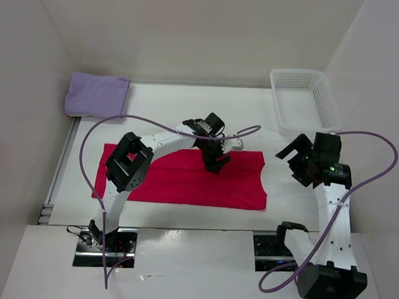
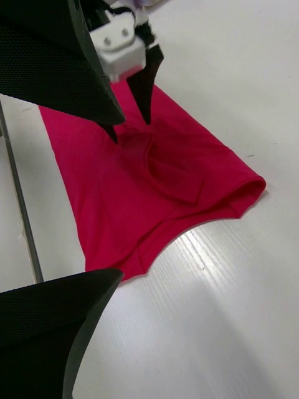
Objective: Fold and stack the t-shirts
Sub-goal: Fold the other side of the tshirt into a rectangle
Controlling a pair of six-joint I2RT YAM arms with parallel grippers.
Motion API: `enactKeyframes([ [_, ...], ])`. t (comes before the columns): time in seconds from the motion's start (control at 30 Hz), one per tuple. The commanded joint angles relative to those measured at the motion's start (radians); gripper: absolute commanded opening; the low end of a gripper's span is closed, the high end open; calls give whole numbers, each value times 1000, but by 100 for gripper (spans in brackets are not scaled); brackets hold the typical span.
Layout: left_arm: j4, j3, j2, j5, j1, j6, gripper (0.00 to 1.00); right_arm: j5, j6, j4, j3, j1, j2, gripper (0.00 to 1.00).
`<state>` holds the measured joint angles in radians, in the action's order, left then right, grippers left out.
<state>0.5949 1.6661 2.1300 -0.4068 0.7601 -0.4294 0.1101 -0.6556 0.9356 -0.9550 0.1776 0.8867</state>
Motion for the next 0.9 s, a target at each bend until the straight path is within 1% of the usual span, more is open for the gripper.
enactKeyframes([
  [0.0, -1, 55, 5, -133, -64, 73, 70, 3, 19, -26, 4, 7, -6, 100],
  [0.07, 9, 67, 14, -153, -77, 73, 69, 13, 19, -26, 4, 7, -6, 100],
  [0.13, 46, 112, 36, -176, -77, 73, 69, 13, 19, -26, 4, 7, 3, 100],
  [0.23, 132, 190, 108, -249, -77, 46, 68, 13, 28, -26, 4, 7, 12, 100],
  [0.3, 175, 214, 151, -279, -77, 24, 68, 13, 28, -26, 4, 7, 12, 100],
  [0.4, 175, 215, 160, -302, -77, 14, 66, 13, 28, -26, 4, 7, 12, 100],
  [0.57, 195, 215, 169, -302, -68, 4, 63, 13, 28, -35, 4, 7, 21, 100],
  [0.7, 195, 215, 169, -326, -68, 4, 53, 13, 28, -35, 4, 7, 21, 100],
  [0.73, 195, 215, 169, -326, -59, 4, 47, 13, 28, -35, 13, 7, 21, 100],
  [0.87, 195, 235, 169, -326, -59, 4, 39, 13, 28, -35, 13, 7, 21, 100],
])
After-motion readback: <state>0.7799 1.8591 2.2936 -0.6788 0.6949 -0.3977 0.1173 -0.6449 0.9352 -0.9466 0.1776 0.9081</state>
